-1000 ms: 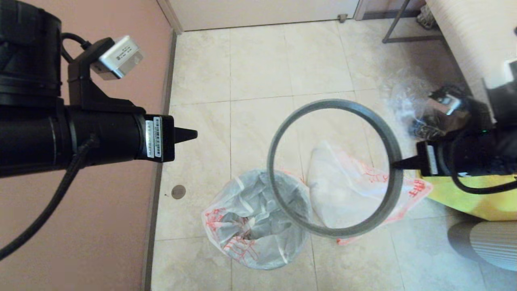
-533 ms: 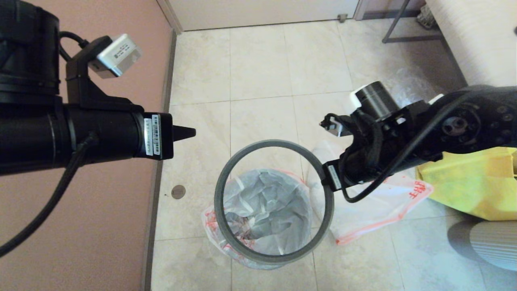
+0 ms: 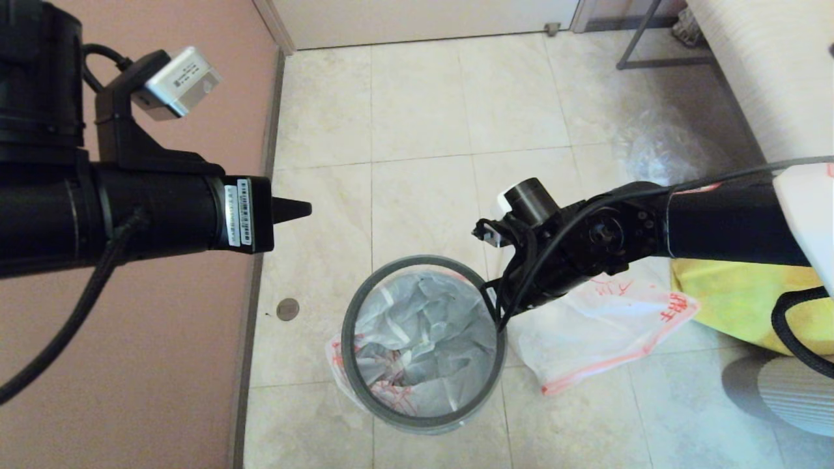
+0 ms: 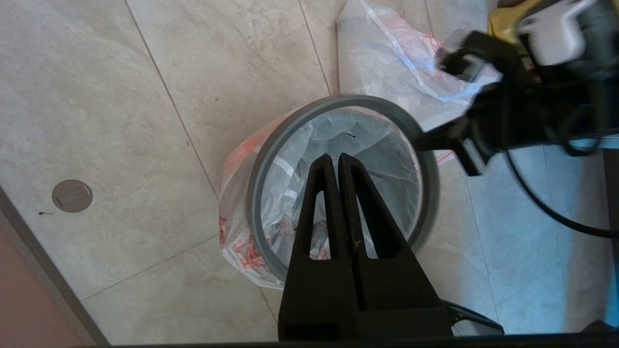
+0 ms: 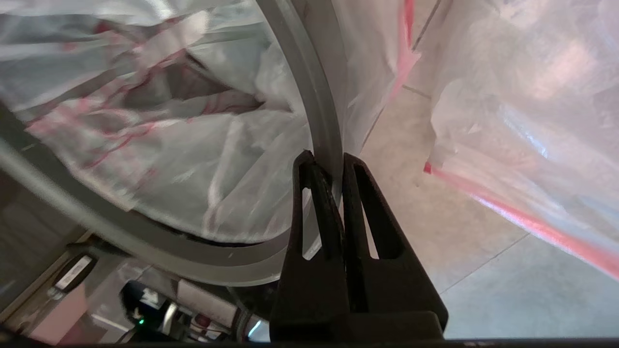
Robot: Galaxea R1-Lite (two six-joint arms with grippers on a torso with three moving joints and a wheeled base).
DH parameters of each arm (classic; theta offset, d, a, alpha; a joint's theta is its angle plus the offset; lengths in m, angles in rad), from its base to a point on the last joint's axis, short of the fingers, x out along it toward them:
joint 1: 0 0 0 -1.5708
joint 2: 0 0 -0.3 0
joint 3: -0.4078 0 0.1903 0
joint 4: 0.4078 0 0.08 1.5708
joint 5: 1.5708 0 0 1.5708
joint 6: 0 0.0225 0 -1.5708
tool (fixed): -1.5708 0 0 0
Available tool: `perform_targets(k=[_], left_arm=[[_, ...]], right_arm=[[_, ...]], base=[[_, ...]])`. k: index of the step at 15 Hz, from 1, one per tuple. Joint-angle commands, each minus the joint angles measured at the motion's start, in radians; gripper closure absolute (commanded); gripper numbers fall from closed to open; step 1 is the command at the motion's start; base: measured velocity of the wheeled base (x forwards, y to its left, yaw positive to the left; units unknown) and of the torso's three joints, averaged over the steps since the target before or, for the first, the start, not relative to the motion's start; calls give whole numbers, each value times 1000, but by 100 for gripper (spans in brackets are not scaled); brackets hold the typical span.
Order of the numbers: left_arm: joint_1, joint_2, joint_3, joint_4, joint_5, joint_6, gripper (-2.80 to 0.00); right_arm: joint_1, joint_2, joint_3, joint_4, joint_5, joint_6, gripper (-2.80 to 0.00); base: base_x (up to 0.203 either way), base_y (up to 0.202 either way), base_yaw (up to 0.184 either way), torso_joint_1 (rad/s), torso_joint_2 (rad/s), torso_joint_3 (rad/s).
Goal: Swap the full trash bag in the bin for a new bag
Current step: Place the trash can ring on the trash can
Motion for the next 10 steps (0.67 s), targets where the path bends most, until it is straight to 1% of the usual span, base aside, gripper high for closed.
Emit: perform_targets(k=[1,10], left_arm=[[1,-6,0,1,1,-1,0],[-1,-14,0,0,1,-2,0]], right_arm=[[-3,43,-17,13,-1,-2,0],[2,97,-46,20,-4,-3,0]], base=[[0,0,0,0,0,0],[0,0,0,0,0,0]])
